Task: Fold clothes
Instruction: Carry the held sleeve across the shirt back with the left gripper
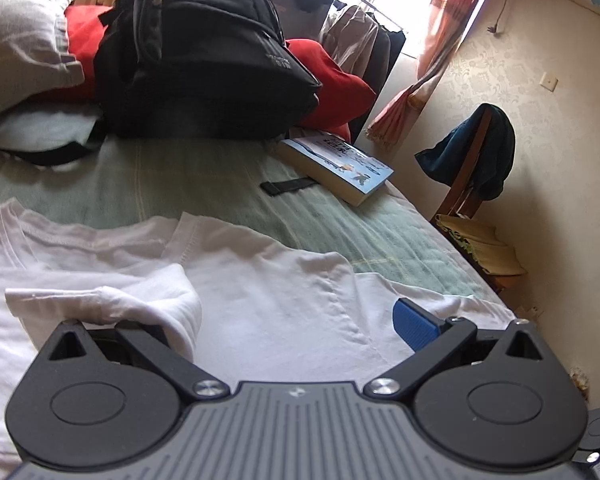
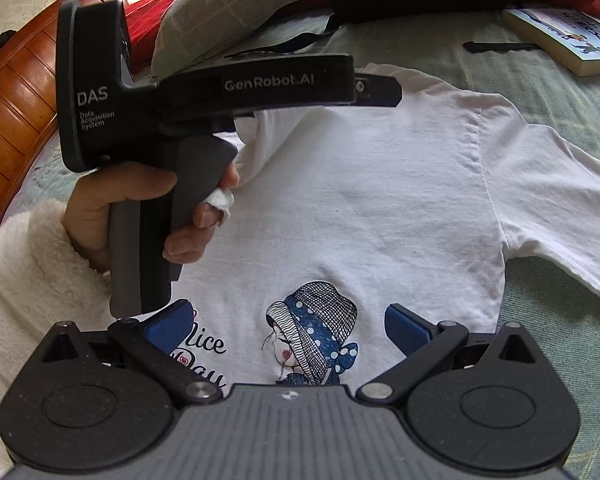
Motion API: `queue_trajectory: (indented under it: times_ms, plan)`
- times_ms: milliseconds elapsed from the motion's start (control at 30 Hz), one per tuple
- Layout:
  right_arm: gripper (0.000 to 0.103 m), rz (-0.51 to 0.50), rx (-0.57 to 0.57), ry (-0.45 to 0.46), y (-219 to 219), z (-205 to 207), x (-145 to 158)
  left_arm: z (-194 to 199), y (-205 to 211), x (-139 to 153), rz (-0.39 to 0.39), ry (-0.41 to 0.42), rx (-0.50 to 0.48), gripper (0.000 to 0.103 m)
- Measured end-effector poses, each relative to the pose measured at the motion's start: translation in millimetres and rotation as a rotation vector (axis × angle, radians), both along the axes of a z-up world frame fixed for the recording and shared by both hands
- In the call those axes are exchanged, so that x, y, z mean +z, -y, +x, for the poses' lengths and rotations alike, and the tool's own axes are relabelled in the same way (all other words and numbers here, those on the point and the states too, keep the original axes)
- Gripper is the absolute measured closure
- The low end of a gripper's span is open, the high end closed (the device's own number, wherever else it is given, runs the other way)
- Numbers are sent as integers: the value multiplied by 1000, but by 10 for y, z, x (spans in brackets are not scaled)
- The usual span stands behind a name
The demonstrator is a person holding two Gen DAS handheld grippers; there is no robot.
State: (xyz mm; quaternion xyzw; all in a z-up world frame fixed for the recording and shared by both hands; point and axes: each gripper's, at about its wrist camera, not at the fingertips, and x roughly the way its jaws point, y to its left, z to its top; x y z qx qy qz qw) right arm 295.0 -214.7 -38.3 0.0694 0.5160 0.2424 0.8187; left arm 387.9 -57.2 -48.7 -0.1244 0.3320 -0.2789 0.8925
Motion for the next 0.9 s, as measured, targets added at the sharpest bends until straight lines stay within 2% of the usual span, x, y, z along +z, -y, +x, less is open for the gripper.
queue_trajectory:
  times_ms: [267,433,733,833,900]
  plan:
    - [0,0,-10,-2,31,-22,2,-8,92,-20,24,3,-19,1]
    - [0,1,-20,-4,64,-43,-7,-2,85,-73,-1,-36,-35,1]
    - [0,2,-32,-1,115,-84,0,-15,160,-115,21,-56,-49,1]
    - [0,-2,-35,0,134,-104,8,-9,172,-145,60,-83,-55,1]
    - [0,-1,-41,3,156,-115,13,-24,137,-137,53,-116,-66,1]
